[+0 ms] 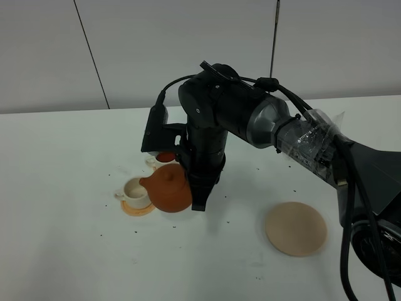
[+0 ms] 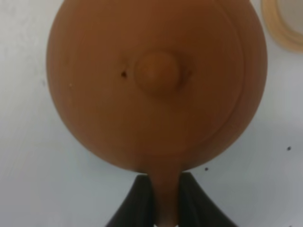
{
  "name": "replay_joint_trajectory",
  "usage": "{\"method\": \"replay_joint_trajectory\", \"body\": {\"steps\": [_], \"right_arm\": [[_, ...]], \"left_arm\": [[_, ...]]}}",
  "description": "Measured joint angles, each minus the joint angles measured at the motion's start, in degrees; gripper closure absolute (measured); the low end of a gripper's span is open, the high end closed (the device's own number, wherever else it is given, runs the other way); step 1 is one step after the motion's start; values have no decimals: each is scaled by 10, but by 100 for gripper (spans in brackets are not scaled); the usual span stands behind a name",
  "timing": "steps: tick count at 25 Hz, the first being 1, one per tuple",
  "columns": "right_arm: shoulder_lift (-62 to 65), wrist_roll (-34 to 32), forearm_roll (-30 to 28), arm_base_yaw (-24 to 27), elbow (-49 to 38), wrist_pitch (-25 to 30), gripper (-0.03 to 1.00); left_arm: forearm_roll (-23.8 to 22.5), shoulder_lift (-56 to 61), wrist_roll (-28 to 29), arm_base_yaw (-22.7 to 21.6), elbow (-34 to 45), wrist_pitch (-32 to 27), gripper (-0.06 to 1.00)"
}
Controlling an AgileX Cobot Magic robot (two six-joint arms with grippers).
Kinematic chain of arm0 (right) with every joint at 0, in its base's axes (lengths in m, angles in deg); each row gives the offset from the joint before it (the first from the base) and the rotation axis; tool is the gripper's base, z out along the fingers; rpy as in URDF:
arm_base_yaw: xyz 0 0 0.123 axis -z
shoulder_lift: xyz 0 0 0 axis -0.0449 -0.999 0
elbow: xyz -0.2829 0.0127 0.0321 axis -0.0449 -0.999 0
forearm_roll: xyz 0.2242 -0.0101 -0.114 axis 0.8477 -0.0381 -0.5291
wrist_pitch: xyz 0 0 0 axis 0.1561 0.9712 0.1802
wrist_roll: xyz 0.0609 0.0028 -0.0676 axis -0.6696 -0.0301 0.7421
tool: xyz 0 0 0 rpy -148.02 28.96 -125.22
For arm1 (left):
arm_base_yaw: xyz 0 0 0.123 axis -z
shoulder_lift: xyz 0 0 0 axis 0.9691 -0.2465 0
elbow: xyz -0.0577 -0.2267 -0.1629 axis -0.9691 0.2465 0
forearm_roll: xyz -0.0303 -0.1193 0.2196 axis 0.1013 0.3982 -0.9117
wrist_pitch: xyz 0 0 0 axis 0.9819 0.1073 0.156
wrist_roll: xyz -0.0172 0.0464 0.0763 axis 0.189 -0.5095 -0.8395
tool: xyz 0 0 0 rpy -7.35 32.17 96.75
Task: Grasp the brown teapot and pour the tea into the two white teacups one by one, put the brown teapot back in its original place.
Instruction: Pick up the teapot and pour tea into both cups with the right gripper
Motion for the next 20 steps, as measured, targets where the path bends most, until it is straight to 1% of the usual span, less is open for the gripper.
{"method": "replay_joint_trajectory", "body": {"steps": [5, 16, 20], "right_arm": [[0, 3, -4, 3, 0, -24, 87], [-1, 4, -4, 11, 0, -19, 87], [-1, 3, 6, 11, 0, -19, 87]], "left_arm": [[0, 0, 0, 0, 0, 0, 70], [0, 0, 0, 0, 0, 0, 70], [0, 0, 0, 0, 0, 0, 70]]}}
